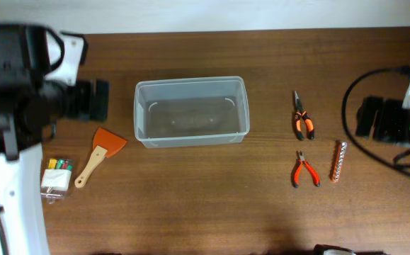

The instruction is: Pack container

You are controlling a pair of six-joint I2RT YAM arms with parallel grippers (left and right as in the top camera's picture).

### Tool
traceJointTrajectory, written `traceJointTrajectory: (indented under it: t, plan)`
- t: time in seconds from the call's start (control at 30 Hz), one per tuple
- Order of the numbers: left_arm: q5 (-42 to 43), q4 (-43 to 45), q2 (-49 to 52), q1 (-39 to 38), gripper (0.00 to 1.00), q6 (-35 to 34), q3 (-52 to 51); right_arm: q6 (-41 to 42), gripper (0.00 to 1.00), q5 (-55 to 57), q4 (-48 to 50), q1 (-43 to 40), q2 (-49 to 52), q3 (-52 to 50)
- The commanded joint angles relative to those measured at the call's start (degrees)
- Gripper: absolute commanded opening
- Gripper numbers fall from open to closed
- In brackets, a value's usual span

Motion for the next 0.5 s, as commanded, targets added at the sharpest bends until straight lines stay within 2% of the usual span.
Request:
traceJointTrajectory:
  t: [0.0,0.13,0.17,0.27,0.47]
  plan:
    - [0.0,4.4,-4.5,0.1,0.99,-0.6,-14.7,1.2,0.99,-4.6,-0.2,2.0,-2.6,-8.9]
    - [0.0,10.7,-7.7,0.2,0.99,-1.4,-28.2,-0.3,0.98,-4.6,4.4,4.6,-2.8,-20.5]
    - [0.0,13.7,-8.0,0.8,0.99,-3.0,-33.5,-2.1,0.99,-4.6,8.8,5.7,-1.9,-26.0]
    - [0.6,17.8,-7.8,2.8,0.99,-4.9,-40.3,-5.7,0.99,-4.6,17.3,7.4,1.4,-32.8]
    - [5.0,22.7,-7.8,8.8,0.99,-4.9,-46.5,-10.8,0.98,-5.0,28.4,7.8,13.9,-34.7]
